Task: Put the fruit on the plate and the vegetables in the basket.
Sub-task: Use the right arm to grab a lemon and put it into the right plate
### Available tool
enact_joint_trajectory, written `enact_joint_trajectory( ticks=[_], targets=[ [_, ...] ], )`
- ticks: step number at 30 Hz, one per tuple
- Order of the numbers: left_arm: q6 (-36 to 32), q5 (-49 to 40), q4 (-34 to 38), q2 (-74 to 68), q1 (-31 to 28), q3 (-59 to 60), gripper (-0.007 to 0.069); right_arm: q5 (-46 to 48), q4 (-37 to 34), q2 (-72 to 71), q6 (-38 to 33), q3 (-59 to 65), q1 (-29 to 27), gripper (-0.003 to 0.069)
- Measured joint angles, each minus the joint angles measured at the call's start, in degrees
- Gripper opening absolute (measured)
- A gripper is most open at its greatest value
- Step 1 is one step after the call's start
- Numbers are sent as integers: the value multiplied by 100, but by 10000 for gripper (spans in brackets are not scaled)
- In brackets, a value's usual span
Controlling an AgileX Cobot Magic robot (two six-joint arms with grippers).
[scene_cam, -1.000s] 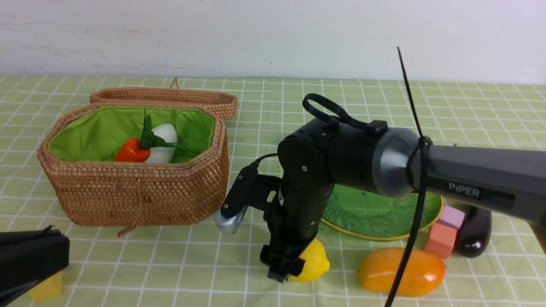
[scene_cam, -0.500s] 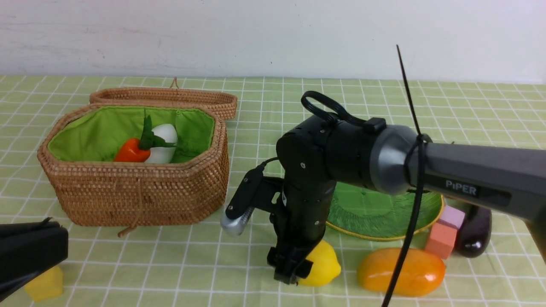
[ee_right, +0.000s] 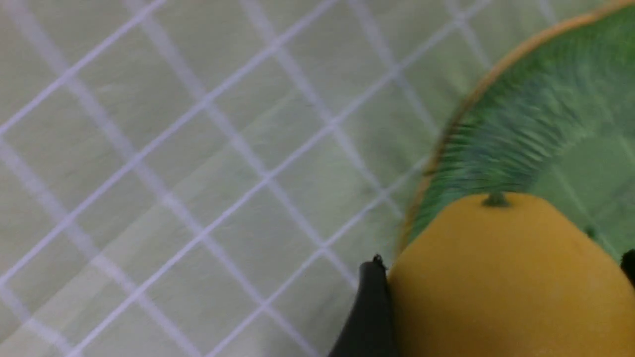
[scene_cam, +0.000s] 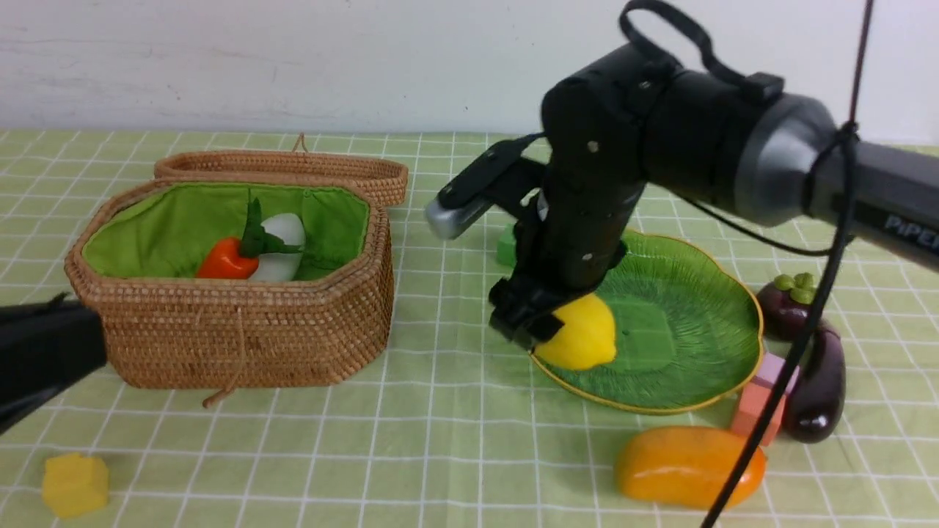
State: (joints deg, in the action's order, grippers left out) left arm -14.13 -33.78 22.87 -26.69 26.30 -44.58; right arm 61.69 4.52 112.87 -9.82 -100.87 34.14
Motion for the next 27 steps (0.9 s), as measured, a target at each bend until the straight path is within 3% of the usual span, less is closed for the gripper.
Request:
enact_joint_trajectory(
  ticks=[5,9,16,22,27],
  targets=[
    [-125,13,90,0,0,0,8,-516,7,181,982,-4,-990,571],
    [-490,-29,331,0,0,0,9,-771,-231,406,1174,-4,-1420,571],
    [-1329,-29,971,0,0,0,15,-805,-376,695,1196,-4,-1560,571],
    [-1418,-59,1007,0,0,0,15,-757,-376,695,1196,-54,-1560,669],
    [-1418,-154,1007,0,0,0,17,-64,-359,695,1168,-377,-1560,668]
  ],
)
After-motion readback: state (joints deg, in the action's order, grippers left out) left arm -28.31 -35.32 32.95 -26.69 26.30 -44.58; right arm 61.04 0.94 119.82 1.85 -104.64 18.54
